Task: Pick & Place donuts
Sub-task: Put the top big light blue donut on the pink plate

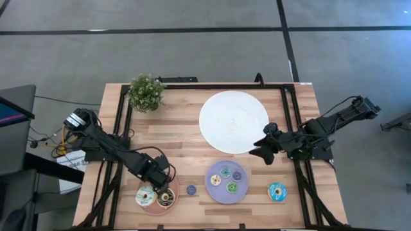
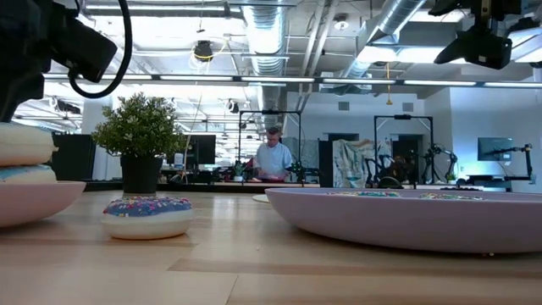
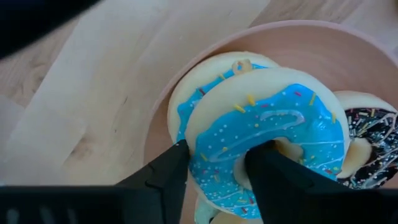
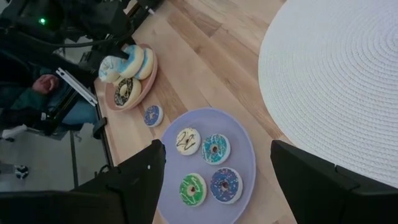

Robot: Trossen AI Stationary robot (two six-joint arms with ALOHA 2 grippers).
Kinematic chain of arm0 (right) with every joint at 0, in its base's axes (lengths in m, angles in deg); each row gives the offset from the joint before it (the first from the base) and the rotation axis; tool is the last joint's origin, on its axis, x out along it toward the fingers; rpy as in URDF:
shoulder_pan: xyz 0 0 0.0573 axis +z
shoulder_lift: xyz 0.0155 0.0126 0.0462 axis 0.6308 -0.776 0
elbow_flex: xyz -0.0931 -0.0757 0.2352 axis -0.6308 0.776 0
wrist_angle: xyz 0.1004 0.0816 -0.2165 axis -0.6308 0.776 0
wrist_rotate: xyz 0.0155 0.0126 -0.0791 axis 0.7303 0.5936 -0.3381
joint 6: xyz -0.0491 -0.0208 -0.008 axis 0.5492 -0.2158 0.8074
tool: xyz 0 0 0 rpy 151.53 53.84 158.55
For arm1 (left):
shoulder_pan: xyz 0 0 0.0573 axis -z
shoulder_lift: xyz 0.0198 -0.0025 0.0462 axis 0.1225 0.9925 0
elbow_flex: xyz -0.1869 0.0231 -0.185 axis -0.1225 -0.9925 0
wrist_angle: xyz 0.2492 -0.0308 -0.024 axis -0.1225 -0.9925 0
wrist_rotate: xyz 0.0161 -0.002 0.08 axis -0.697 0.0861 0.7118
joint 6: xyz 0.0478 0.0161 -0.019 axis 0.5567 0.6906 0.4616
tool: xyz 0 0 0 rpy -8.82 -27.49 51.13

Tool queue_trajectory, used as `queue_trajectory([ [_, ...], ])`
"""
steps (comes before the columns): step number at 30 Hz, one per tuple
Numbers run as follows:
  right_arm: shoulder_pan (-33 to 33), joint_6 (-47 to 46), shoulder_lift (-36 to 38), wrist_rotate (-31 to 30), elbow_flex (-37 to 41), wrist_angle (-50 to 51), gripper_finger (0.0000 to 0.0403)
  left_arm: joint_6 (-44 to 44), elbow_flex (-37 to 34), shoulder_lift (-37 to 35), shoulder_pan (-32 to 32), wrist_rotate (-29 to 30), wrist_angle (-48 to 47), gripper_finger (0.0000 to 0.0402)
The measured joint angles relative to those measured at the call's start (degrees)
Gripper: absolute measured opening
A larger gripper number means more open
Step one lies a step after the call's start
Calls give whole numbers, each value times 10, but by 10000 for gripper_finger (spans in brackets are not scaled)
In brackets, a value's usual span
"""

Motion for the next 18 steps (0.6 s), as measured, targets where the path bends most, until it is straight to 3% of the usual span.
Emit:
queue_trajectory([
  [10, 0, 2, 0, 0, 0, 0, 282, 0, 0, 0, -2, -18, 0, 220],
  [18, 0, 15, 0, -2, 0, 0, 282, -5, 0, 0, -2, -32, -3, 235],
])
